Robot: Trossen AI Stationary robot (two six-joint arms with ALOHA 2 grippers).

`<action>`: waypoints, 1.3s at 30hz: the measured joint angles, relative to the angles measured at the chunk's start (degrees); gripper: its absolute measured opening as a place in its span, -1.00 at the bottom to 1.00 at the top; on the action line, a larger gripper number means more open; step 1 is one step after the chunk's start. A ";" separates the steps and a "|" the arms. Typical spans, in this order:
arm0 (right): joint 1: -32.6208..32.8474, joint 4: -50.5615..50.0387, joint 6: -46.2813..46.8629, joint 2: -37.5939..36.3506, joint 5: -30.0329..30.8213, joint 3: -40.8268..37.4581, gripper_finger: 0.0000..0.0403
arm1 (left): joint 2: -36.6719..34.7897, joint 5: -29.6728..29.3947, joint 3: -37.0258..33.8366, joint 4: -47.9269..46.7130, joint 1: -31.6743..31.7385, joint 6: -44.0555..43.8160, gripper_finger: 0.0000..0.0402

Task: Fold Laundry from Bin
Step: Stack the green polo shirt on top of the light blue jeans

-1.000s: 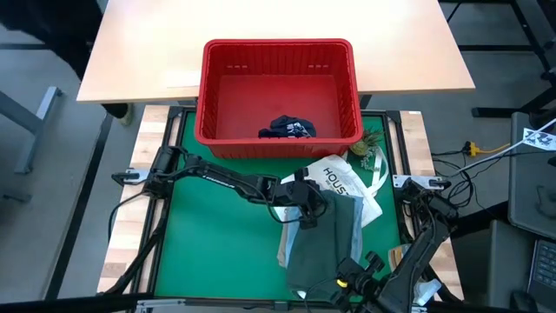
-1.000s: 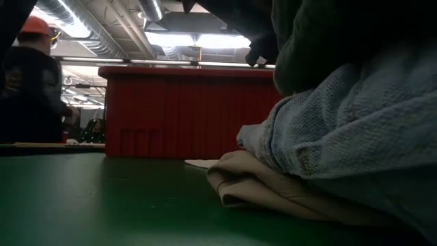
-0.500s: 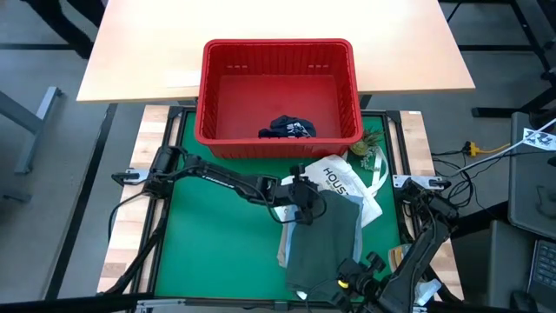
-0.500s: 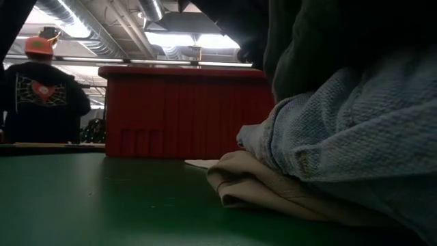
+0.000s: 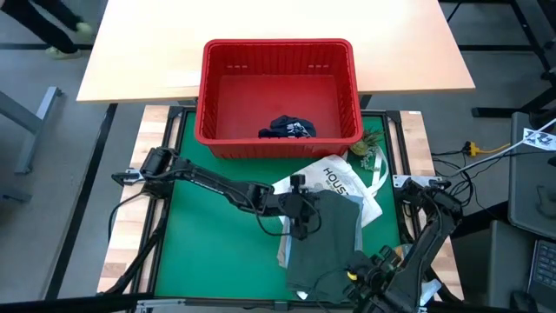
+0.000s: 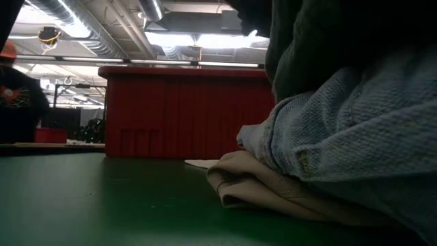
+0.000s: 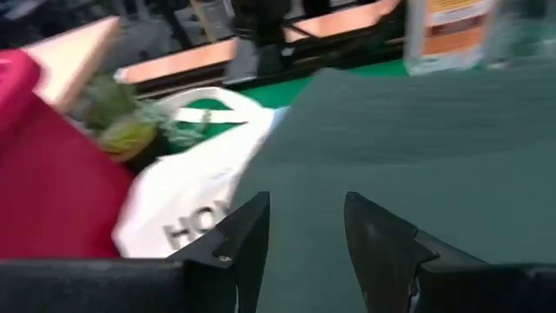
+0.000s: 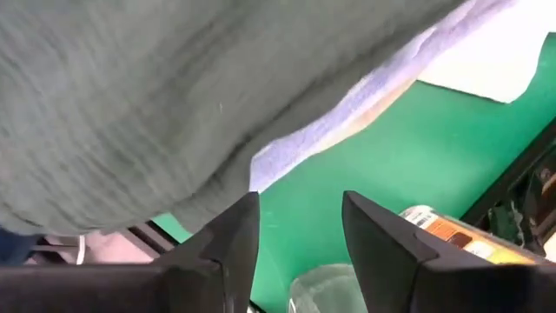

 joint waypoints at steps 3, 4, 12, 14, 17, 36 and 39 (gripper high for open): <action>-0.04 -0.05 0.00 -1.27 3.48 0.02 -0.18 | -0.36 4.02 0.00 -0.33 -1.63 -2.45 -0.28; -0.04 0.00 -0.05 -1.47 6.11 0.04 -0.18 | -0.44 6.04 0.00 -0.40 -2.13 -3.44 -0.28; -0.82 3.93 -6.73 -1.26 22.78 -2.05 -0.18 | -0.40 17.28 0.00 -0.76 -6.67 -7.06 -0.28; -1.35 6.64 -8.75 -0.74 19.80 -3.68 -0.18 | 0.17 17.43 0.00 -0.74 -7.93 -7.06 -0.28; -1.60 10.68 -9.30 -0.49 18.13 -6.90 -0.18 | 2.30 17.45 0.04 -0.38 -9.61 -7.17 -0.28; -1.56 18.60 -12.11 -0.49 10.57 -14.36 -0.18 | 9.15 16.78 -0.02 -2.15 -11.84 -8.61 -0.28; -1.51 14.61 -13.96 -0.49 10.19 -9.94 -0.18 | 6.53 16.17 -0.07 -2.23 -11.86 -8.57 -0.28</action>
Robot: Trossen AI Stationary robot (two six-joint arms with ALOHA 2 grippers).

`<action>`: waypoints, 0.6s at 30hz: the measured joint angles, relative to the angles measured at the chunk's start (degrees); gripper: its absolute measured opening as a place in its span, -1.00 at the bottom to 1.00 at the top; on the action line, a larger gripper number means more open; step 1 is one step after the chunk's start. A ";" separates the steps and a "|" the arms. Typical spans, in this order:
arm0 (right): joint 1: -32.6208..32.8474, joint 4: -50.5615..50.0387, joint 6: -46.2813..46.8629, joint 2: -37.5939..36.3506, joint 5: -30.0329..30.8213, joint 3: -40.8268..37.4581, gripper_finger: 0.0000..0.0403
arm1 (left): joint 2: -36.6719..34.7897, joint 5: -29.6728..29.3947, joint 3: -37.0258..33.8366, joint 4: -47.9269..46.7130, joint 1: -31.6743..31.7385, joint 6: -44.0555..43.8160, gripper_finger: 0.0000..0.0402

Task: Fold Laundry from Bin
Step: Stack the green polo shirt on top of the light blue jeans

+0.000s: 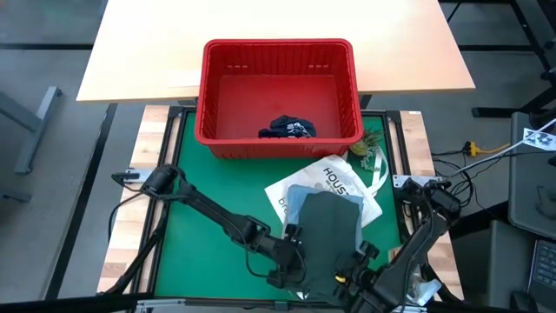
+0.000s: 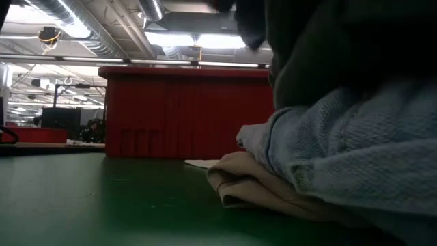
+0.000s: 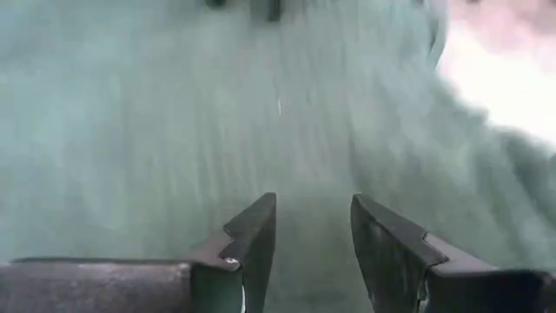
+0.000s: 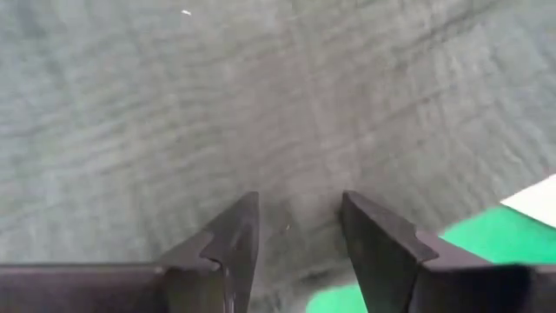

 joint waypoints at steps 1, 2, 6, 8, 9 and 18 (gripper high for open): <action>0.00 -1.80 -0.30 0.00 0.37 1.68 -0.18 | -1.13 -0.36 0.00 0.19 0.00 0.00 -0.28; 0.02 -3.59 -0.71 0.00 0.94 3.29 -0.18 | -2.13 -0.83 0.00 0.20 0.00 0.09 -0.28; 0.01 -10.68 -2.61 0.00 6.38 9.12 -0.18 | -5.30 -3.91 0.04 1.47 0.50 0.51 -0.28; 0.00 -14.46 -4.45 0.00 9.58 10.76 -0.18 | -6.05 -5.91 0.04 2.05 1.14 0.94 -0.28; -0.01 -14.97 -5.00 0.00 11.30 11.07 -0.18 | -6.21 -6.61 0.04 2.80 1.56 1.71 -0.28; -0.94 -14.61 -11.83 -0.44 15.63 5.72 -0.18 | -3.52 -3.79 -0.49 3.24 7.44 -0.39 -0.28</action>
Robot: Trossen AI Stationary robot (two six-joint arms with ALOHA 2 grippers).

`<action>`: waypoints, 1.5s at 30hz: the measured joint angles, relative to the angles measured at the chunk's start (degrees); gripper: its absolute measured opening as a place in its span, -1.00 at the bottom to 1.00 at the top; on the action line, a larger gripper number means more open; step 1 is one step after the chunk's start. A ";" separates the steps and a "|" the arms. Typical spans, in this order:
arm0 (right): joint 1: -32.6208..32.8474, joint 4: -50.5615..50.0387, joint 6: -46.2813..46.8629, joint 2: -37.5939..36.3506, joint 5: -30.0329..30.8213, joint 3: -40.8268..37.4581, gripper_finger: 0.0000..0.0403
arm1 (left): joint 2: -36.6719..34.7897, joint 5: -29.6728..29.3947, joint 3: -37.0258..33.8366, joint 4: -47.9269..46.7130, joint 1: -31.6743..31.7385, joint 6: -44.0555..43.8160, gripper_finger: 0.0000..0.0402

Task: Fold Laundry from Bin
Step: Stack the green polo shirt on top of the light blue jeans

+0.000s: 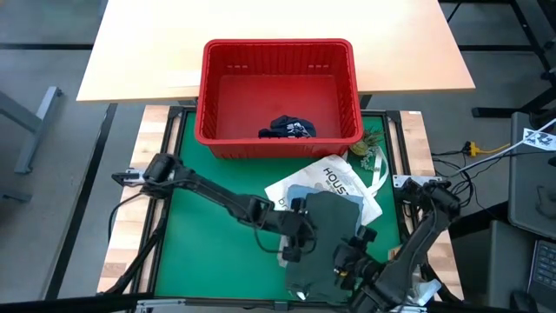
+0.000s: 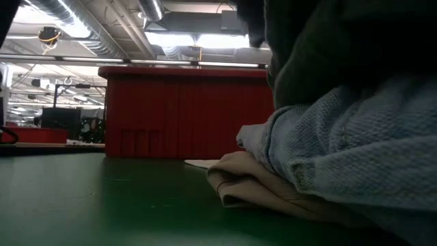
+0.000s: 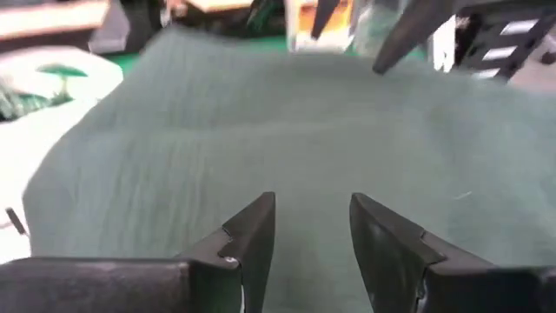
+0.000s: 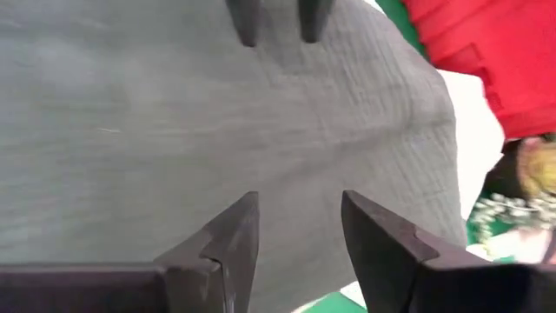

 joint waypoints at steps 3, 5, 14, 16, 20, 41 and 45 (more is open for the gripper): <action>-0.01 0.57 0.40 0.00 -0.79 -5.23 -0.18 | 1.57 2.18 -0.98 0.02 1.60 -1.41 -0.28; 0.02 0.69 2.41 0.00 -1.31 -8.81 -0.18 | 2.88 2.31 -1.70 0.21 2.39 -2.15 -0.28; -0.02 6.84 6.78 0.00 -3.71 -21.70 -0.18 | 6.54 2.43 -2.46 -0.90 4.41 -3.68 -0.28; 0.00 7.09 6.78 0.00 -4.25 -22.18 -0.18 | 6.45 2.32 -2.46 -0.78 4.39 -3.68 -0.28; -0.01 3.59 6.54 0.00 -5.96 -19.72 -0.18 | 5.53 2.22 -2.05 -1.55 4.33 -3.68 -0.28; -0.89 -0.02 -12.78 -9.08 9.59 -5.41 -0.18 | -0.66 -0.04 1.27 -1.84 5.46 -2.09 -0.28; -2.34 -0.01 -8.77 -10.85 11.23 -9.21 -0.18 | -0.66 -0.02 1.06 -2.87 6.74 -2.10 -0.28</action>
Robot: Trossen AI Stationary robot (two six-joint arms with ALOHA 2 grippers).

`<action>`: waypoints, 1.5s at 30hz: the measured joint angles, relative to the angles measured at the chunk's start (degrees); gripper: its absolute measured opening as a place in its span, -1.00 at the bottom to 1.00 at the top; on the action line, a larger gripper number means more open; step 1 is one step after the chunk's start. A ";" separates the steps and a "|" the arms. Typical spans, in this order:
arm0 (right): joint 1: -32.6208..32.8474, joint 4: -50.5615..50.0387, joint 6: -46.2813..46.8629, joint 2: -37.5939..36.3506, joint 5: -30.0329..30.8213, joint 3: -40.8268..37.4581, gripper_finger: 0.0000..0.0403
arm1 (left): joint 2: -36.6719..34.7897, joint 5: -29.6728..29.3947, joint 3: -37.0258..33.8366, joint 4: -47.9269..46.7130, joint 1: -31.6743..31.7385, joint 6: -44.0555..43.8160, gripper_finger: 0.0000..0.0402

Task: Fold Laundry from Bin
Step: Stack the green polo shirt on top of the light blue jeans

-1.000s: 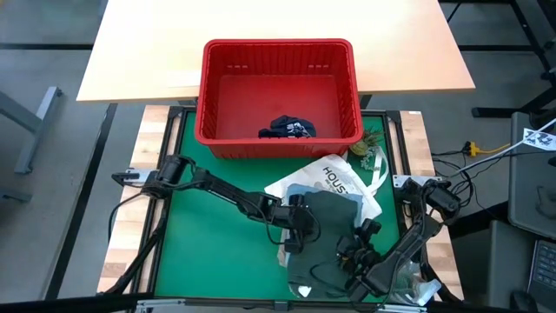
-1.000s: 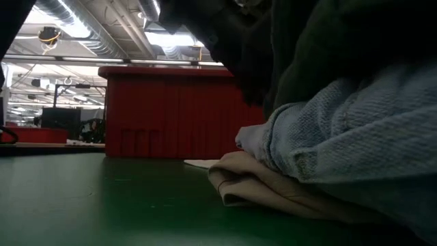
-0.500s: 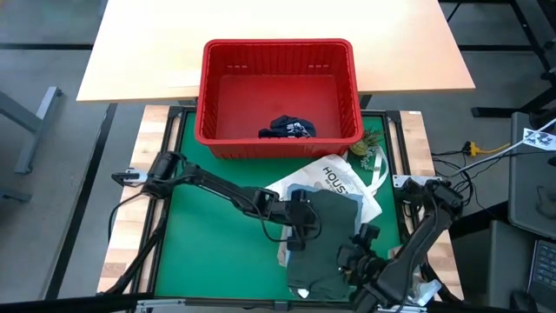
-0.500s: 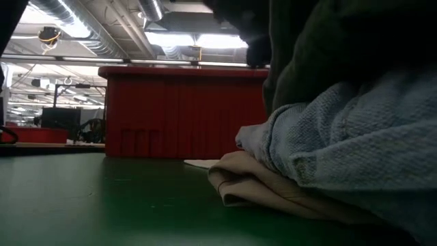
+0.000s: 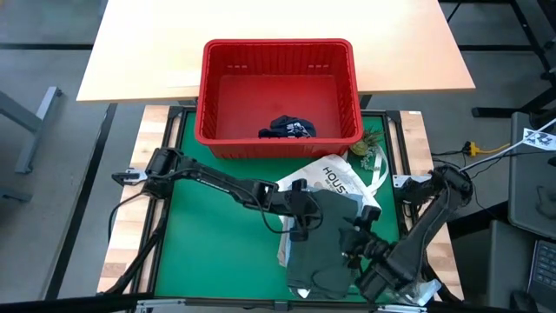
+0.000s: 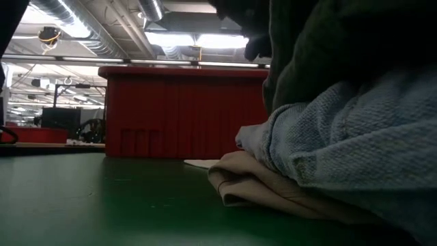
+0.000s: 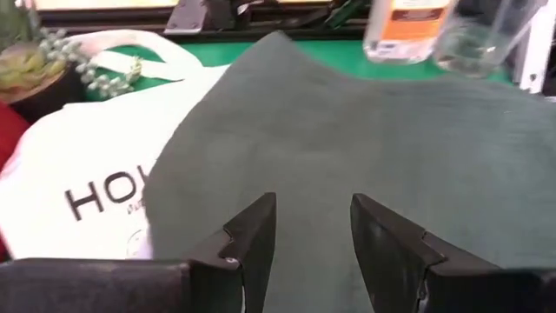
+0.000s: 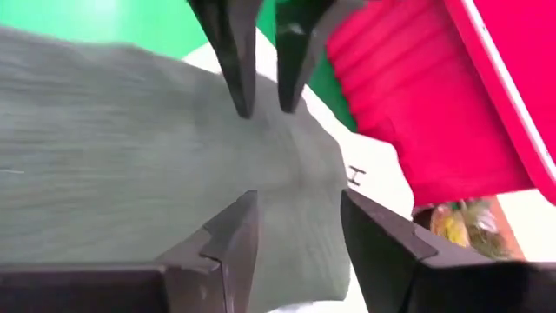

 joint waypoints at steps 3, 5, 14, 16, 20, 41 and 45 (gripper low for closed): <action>-1.11 0.44 2.51 0.01 -0.98 -4.55 -0.18 | 0.00 -0.10 -0.53 -0.07 0.89 0.02 -0.28; -1.93 1.53 3.25 0.01 -1.75 -8.69 -0.18 | 0.11 -0.12 -1.26 0.17 1.43 0.02 -0.28; -6.04 19.92 4.49 0.08 -14.28 -26.93 -0.18 | 1.85 -0.30 -4.60 0.39 3.20 -0.18 -0.28; -6.32 22.46 4.48 -0.03 -15.20 -28.90 -0.18 | 2.43 -0.70 -5.33 0.71 3.38 -0.20 -0.28; -6.13 22.97 4.53 -0.06 -13.58 -29.65 -0.18 | 3.54 -0.92 -6.52 0.77 3.84 -0.20 -0.28; -7.30 1.94 -2.90 -1.49 -2.87 -9.30 -0.18 | 0.00 -1.70 -1.53 0.63 4.44 0.47 -0.28; -9.94 2.40 -0.86 -1.49 -1.84 -13.06 -0.18 | 0.00 -2.31 -3.19 0.27 5.47 1.29 -0.28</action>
